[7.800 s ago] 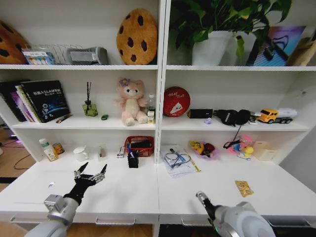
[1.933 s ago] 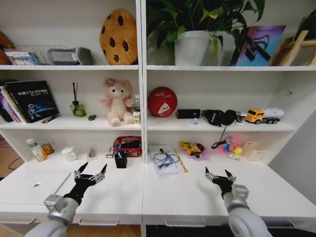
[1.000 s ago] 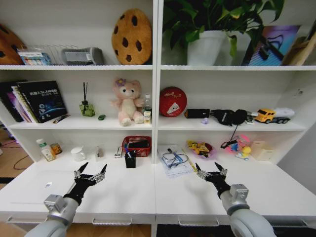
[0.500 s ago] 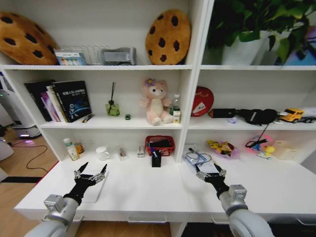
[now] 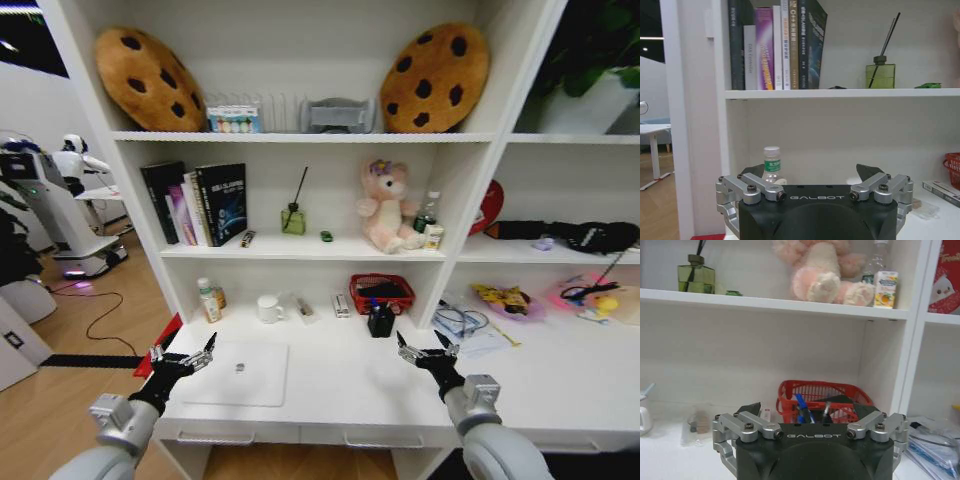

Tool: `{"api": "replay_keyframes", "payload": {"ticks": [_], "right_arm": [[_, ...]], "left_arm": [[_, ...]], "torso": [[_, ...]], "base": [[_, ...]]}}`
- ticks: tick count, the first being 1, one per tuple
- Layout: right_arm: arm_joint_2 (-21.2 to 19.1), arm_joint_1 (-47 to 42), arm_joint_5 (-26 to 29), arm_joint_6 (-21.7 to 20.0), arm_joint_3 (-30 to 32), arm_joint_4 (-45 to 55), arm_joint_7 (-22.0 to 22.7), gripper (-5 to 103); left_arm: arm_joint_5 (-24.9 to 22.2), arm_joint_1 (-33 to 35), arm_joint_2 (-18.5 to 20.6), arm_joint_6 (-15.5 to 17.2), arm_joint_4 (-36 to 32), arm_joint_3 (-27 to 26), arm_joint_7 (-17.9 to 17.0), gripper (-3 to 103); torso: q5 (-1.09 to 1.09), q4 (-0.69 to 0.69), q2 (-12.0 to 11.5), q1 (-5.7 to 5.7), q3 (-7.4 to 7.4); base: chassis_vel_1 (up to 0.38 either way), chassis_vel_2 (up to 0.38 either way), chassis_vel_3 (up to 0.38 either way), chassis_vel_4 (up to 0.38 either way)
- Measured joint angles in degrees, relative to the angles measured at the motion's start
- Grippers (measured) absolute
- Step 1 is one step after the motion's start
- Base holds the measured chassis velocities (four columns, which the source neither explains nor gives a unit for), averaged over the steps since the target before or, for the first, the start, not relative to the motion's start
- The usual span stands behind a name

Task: Organize the objects on the table.

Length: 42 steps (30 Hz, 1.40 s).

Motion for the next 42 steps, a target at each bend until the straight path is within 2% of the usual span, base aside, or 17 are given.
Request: {"api": "replay_keyframes", "payload": {"ticks": [2, 6, 7, 9, 10, 15, 26, 31, 42], "right_arm": [[0.0, 0.0, 0.0, 0.2, 0.1, -0.1, 0.1, 100], [0.3, 0.0, -0.5, 0.2, 0.0, -0.1, 0.1, 100], [0.6, 0.1, -1.0, 0.5, 0.0, -0.2, 0.1, 100], [0.7, 0.2, -1.4, 1.8, -0.2, -0.4, 0.1, 100], [0.9, 0.4, -2.1, 3.7, -0.3, -0.8, 0.2, 100], [1.1, 0.4, -2.8, 5.2, -0.2, -1.2, 0.2, 100], [1.5, -1.9, -2.2, 4.6, 0.9, 0.5, -0.6, 100], [1.5, -1.5, -3.4, 7.2, 0.7, -0.4, -1.2, 100], [1.3, -2.9, -3.2, 5.5, 1.3, 0.2, -0.9, 100]], "left_arm": [[0.0, 0.0, 0.0, 0.0, 0.0, 0.0, 0.0, 100], [0.0, 0.0, 0.0, 0.0, 0.0, 0.0, 0.0, 100], [0.0, 0.0, 0.0, 0.0, 0.0, 0.0, 0.0, 100], [0.0, 0.0, 0.0, 0.0, 0.0, 0.0, 0.0, 100], [0.0, 0.0, 0.0, 0.0, 0.0, 0.0, 0.0, 100], [0.0, 0.0, 0.0, 0.0, 0.0, 0.0, 0.0, 100], [0.0, 0.0, 0.0, 0.0, 0.0, 0.0, 0.0, 100], [0.0, 0.0, 0.0, 0.0, 0.0, 0.0, 0.0, 100], [0.0, 0.0, 0.0, 0.0, 0.0, 0.0, 0.0, 100]], "torso": [[0.07, -0.01, 0.0, 0.0, 0.0], [0.03, 0.01, 0.0, 0.0, 0.01], [0.11, -0.01, 0.0, 0.0, 0.01], [0.12, -0.01, 0.0, 0.0, 0.02], [0.06, -0.02, 0.0, 0.0, 0.01], [0.1, -0.02, 0.0, 0.0, 0.01], [0.06, -0.01, 0.0, 0.02, 0.02], [0.07, 0.0, 0.0, 0.0, 0.01], [0.06, -0.01, 0.0, 0.05, 0.02]], "base": [[0.176, 0.089, -0.075, -0.155], [0.078, 0.037, -0.028, -0.051], [-0.033, -0.057, 0.05, 0.017], [-0.059, -0.057, 0.05, 0.054], [-0.081, -0.094, 0.061, 0.07], [-0.058, -0.052, 0.043, 0.051], [0.018, -0.011, -0.02, 0.016], [0.106, -0.114, -0.125, 0.138], [0.05, -0.054, -0.061, 0.062]]}}
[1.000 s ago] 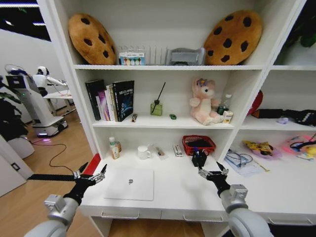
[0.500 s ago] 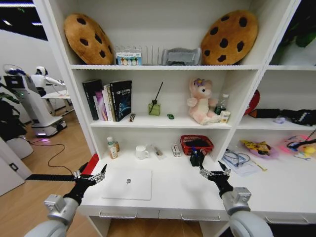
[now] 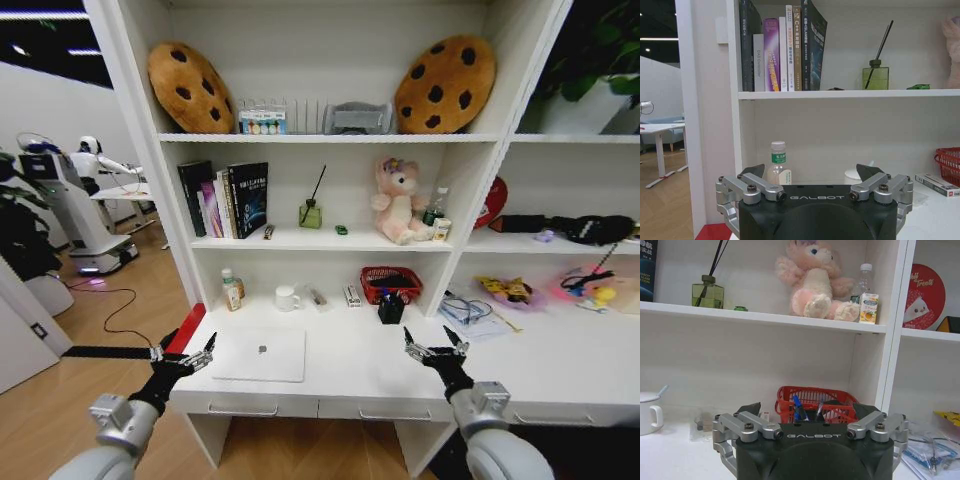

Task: Organize the objects on the table.

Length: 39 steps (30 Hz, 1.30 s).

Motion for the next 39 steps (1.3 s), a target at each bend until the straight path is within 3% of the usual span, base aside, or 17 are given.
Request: {"api": "replay_keyframes", "payload": {"ticks": [14, 23, 25, 26, 27, 30, 33, 36, 37, 39], "right_arm": [[-0.4, 0.2, 0.3, 0.1, 0.0, 0.0, 0.0, 100], [-0.5, 0.2, 0.4, 0.4, 0.0, -0.1, 0.0, 100], [-0.5, 0.2, 0.4, 0.4, 0.0, -0.1, 0.0, 100], [-0.4, 0.2, 0.4, 0.4, 0.0, -0.1, 0.0, 100], [-0.4, 0.2, 0.4, 0.4, 0.0, -0.1, 0.0, 100], [-0.2, 0.0, 0.4, 0.5, 0.0, -0.1, 0.0, 100], [-0.1, -0.1, 0.3, 1.4, 0.0, -0.3, -0.2, 100], [0.0, 0.4, 0.1, 3.5, -0.2, -1.0, -0.5, 100], [0.1, 0.8, 0.0, 4.1, -0.2, -1.4, -0.5, 100], [0.0, 1.0, 0.1, 4.3, -0.2, -1.6, -0.5, 100]], "left_arm": [[0.0, 0.0, 0.0, 0.0, 0.0, 0.0, 0.0, 100], [0.0, 0.0, 0.0, 0.0, 0.0, 0.0, 0.0, 100], [0.0, 0.0, 0.0, 0.0, 0.0, 0.0, 0.0, 100], [0.0, 0.0, 0.0, 0.0, 0.0, 0.0, 0.0, 100], [0.0, 0.0, 0.0, 0.0, 0.0, 0.0, 0.0, 100], [0.0, 0.0, 0.0, 0.0, 0.0, 0.0, -0.1, 100], [0.0, 0.0, 0.0, 0.0, 0.0, 0.0, 0.0, 100], [0.0, 0.0, 0.0, 0.0, 0.0, 0.0, 0.0, 100], [0.0, 0.0, 0.0, 0.0, 0.0, 0.0, 0.0, 100], [0.0, 0.0, 0.0, 0.0, 0.0, 0.0, -0.1, 100]], "torso": [[-0.02, 0.0, 0.0, -0.07, -0.02], [0.02, 0.0, 0.0, -0.05, -0.01], [-0.07, 0.01, 0.0, -0.05, -0.02], [0.06, 0.0, 0.0, -0.06, -0.02], [0.06, 0.0, 0.0, -0.06, -0.02], [-0.05, 0.01, 0.0, -0.05, -0.02], [0.06, -0.01, 0.0, -0.05, -0.01], [-0.08, 0.01, 0.0, -0.07, -0.03], [0.05, 0.02, 0.1, -0.11, -0.04], [0.0, 0.03, 0.1, -0.11, -0.04]], "base": [[0.114, -0.124, -0.131, 0.132], [0.286, -0.271, -0.279, 0.272], [0.314, -0.327, -0.337, 0.311], [0.374, -0.324, -0.39, 0.334], [0.374, -0.324, -0.39, 0.334], [0.371, -0.374, -0.362, 0.379], [0.381, -0.371, -0.351, 0.362], [0.349, -0.337, -0.346, 0.373], [0.273, -0.3, -0.272, 0.258], [0.242, -0.213, -0.268, 0.246]]}}
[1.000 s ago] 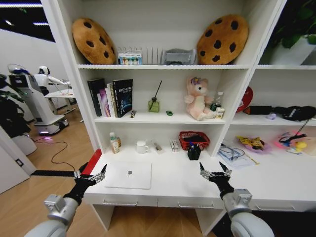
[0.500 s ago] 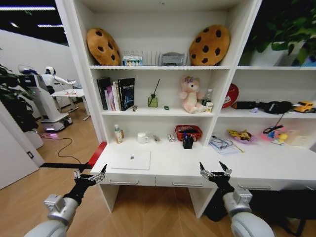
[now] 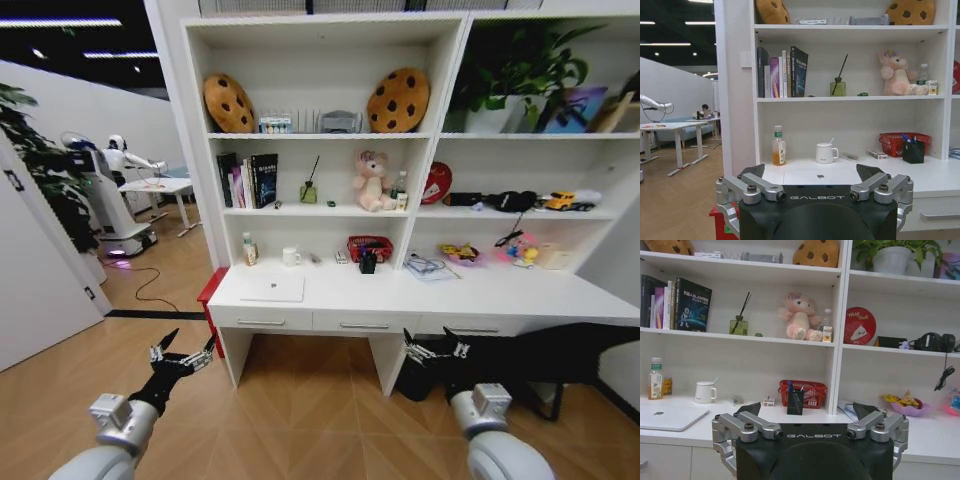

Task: Organize the objects on the table.

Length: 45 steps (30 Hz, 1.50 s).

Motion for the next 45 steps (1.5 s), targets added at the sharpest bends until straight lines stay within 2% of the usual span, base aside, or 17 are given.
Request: {"api": "replay_keyframes", "payload": {"ticks": [1, 4, 6, 8, 12, 18, 45], "right_arm": [[-0.1, 0.1, 0.0, 0.0, 0.1, -0.1, 0.1, 100], [-0.2, 0.0, -0.1, 0.0, 0.3, -0.1, 0.1, 100], [-0.1, -0.1, -0.2, 0.0, 0.3, 0.0, 0.1, 100], [0.1, 0.1, -0.3, 0.6, 0.2, 0.0, 0.1, 100], [0.1, 0.3, -0.3, 0.9, 0.1, 0.0, 0.2, 100], [0.2, 0.4, -0.8, -0.6, 0.2, 0.3, 1.2, 100], [0.2, 0.4, -0.8, -0.9, 0.3, 0.4, 1.3, 100]], "left_arm": [[0.0, 0.0, 0.0, 0.0, 0.0, 0.0, 0.0, 100], [0.0, 0.0, 0.0, 0.0, 0.0, 0.0, 0.0, 100], [0.0, 0.0, 0.0, 0.0, 0.0, 0.0, 0.0, 100], [0.0, 0.0, 0.0, 0.0, 0.0, 0.0, 0.1, 100], [0.0, 0.0, 0.0, 0.0, 0.0, 0.0, 0.0, 100], [0.0, 0.0, 0.0, 0.0, 0.0, 0.0, 0.0, 100], [0.0, 0.0, 0.0, 0.0, 0.0, 0.0, 0.0, 100]], "torso": [[-0.05, 0.0, 0.0, 0.01, 0.01], [0.03, -0.06, 0.0, 0.0, 0.0], [-0.02, -0.08, 0.0, 0.03, 0.02], [0.03, -0.06, 0.0, 0.08, 0.03], [0.0, 0.01, -0.1, 0.14, 0.05], [0.0, -0.04, -0.1, 0.07, 0.03], [0.0, -0.03, 0.0, 0.07, 0.03]], "base": [[0.077, -0.126, -0.264, 0.127], [0.043, -0.066, -0.157, 0.106], [-0.051, -0.056, -0.082, 0.023], [-0.072, -0.023, 0.07, -0.04], [-0.054, 0.043, 0.099, -0.05], [-0.005, 0.018, 0.024, -0.003], [0.001, -0.003, -0.004, 0.001]]}}
